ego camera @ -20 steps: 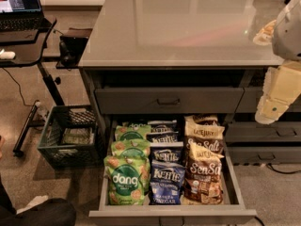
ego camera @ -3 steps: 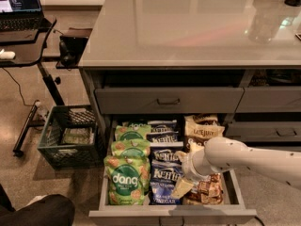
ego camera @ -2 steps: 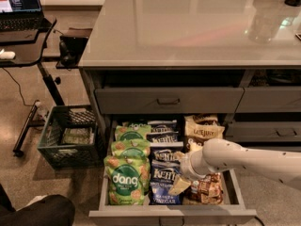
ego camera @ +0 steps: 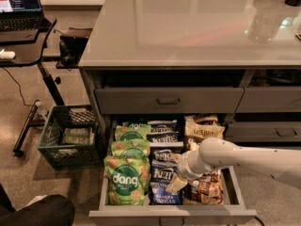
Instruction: Pick blue chip bag from middle drawer and place on counter
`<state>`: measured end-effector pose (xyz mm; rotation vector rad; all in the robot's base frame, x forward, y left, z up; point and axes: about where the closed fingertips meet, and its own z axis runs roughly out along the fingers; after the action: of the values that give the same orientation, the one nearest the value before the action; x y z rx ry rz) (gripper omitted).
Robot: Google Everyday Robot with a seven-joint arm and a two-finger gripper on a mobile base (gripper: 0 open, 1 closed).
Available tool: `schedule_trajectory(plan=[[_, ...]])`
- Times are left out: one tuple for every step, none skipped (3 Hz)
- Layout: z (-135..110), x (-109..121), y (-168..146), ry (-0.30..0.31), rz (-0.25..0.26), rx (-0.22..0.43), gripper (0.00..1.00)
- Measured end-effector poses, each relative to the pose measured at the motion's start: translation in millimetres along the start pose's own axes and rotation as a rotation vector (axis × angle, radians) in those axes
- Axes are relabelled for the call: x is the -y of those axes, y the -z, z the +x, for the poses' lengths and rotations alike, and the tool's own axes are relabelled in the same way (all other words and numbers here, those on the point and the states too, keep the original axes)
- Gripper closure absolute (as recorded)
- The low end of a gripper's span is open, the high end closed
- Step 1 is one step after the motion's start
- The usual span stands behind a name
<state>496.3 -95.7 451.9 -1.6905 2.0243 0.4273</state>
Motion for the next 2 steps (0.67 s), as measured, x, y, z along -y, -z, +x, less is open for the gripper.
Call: schedule_trajectory(plan=[[1.7,-7.9,-15.0,0.002,-0.046,-0.010,0.30],[4.2,-14.4,-26.7,0.004,-0.080,-0.021,0.37]])
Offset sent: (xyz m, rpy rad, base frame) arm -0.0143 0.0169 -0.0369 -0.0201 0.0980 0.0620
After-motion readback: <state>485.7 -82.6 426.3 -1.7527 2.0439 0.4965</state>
